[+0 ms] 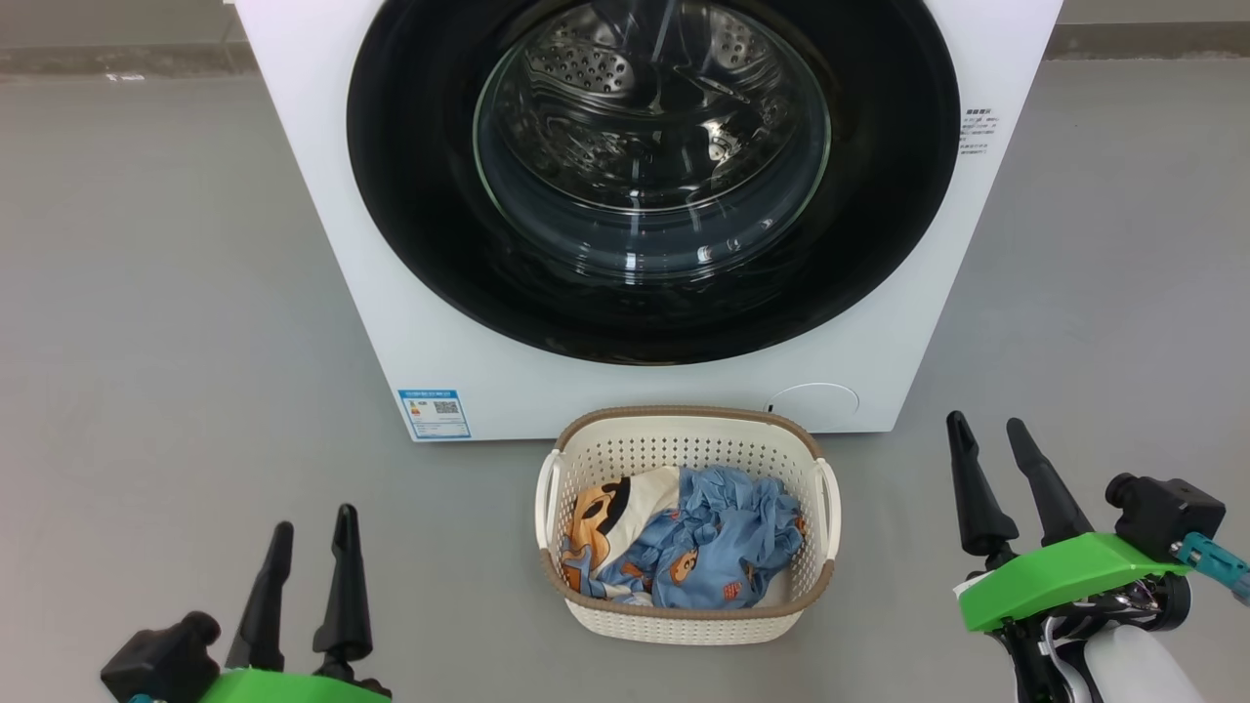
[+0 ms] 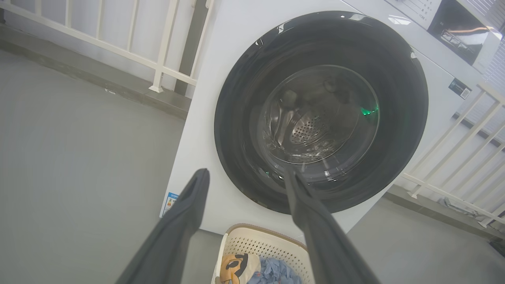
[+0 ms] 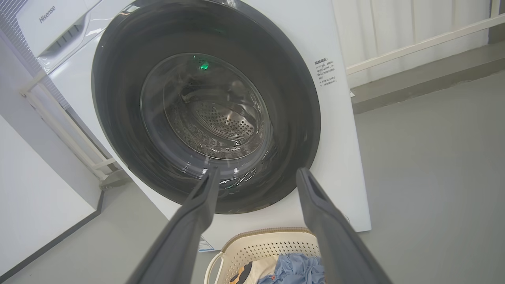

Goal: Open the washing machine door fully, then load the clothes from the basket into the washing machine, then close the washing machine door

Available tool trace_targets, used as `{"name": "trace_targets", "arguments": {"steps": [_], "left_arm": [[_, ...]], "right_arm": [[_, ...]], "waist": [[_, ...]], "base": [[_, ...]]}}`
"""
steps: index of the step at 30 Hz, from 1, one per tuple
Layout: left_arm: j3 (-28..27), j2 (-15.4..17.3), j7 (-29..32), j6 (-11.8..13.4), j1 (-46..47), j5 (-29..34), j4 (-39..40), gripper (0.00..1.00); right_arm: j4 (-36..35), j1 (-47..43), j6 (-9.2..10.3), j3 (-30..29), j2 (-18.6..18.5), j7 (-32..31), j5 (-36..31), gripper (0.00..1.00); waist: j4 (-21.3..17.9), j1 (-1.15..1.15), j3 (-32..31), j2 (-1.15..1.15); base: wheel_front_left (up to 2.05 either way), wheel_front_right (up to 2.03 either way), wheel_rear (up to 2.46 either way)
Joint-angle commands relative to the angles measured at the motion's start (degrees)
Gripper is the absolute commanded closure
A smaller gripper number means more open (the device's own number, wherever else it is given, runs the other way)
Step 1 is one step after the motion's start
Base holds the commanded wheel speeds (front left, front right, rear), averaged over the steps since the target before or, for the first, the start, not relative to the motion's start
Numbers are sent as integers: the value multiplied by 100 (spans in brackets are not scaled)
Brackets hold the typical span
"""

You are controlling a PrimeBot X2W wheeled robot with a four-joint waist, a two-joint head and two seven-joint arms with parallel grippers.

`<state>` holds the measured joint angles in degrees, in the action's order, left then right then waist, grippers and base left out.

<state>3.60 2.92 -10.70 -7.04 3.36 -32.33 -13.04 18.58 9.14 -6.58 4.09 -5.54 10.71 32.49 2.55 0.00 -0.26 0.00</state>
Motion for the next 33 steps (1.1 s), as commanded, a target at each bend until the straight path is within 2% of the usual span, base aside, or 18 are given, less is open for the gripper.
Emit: {"name": "trace_targets", "arguments": {"steps": [1,21,33], "left_arm": [[-135,107,-94,-13,281,176,200,0],[-148,90,-430,-27,333,1323,304,0],[-199,60,-430,-28,335,1380,305,0]], "right_arm": [[-119,265,-76,149,-78,95,-186,0],[-127,421,-91,380,-160,429,-1300,0],[-120,420,-91,364,-142,429,-1281,0]], "waist": [[2,0,-1,0],[64,0,-37,0],[34,0,-29,0]], "base": [[0,0,0],[0,0,0],[0,0,0]]}}
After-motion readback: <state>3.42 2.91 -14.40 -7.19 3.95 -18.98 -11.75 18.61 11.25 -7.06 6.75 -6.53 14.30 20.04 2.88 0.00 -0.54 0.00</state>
